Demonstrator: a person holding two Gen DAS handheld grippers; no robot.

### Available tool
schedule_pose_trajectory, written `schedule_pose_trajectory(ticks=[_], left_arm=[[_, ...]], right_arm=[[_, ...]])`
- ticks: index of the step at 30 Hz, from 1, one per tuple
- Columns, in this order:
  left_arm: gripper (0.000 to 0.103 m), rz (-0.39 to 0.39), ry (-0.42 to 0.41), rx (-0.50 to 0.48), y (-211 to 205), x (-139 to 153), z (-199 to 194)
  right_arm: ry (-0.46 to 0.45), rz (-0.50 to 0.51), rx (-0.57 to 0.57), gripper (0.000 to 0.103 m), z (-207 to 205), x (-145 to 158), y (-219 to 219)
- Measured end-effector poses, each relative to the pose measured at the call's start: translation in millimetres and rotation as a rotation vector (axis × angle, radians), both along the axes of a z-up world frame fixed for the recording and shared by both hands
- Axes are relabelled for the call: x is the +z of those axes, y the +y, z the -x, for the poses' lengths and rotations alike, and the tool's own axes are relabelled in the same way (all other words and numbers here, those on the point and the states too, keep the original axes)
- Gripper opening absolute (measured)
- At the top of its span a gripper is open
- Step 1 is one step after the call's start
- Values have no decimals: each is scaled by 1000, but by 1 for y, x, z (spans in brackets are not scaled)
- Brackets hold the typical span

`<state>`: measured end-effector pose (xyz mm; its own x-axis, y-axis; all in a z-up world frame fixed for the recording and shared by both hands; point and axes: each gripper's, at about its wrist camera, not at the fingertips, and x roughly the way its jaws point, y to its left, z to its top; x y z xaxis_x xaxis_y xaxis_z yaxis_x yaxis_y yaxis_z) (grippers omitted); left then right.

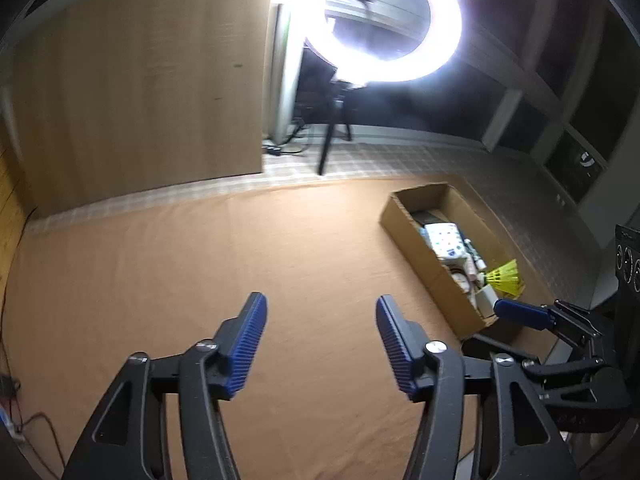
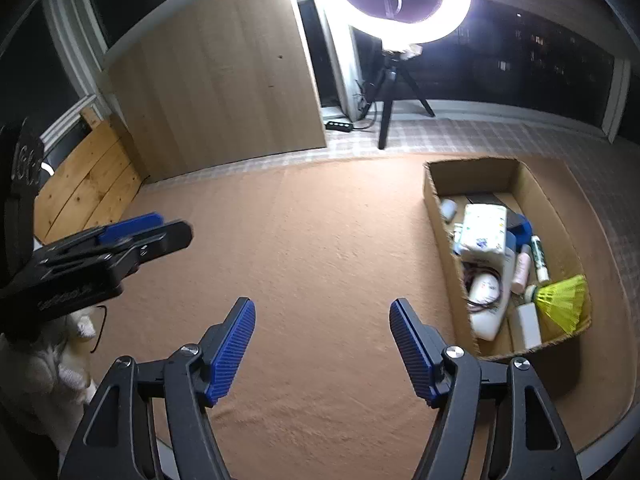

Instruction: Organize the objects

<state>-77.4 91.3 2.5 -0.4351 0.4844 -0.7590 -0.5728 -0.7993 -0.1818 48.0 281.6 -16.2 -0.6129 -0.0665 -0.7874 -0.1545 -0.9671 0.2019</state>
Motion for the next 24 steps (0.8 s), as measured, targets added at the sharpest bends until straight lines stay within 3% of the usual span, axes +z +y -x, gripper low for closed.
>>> schedule_pose_trajectory(ticks=[5, 8, 15, 24], left_arm=[[78, 27, 7, 77, -39, -3, 0], [82, 55, 14, 107, -56, -6, -3], [85, 101, 17, 191, -90, -15, -10], [88, 111, 6, 221, -107, -23, -19]], right_arm=[[3, -43, 7, 69, 10, 1, -22], [10, -64, 1, 70, 14, 1, -32], [42, -120, -19, 73, 15, 2, -52], [60, -160, -26, 76, 13, -2, -70]])
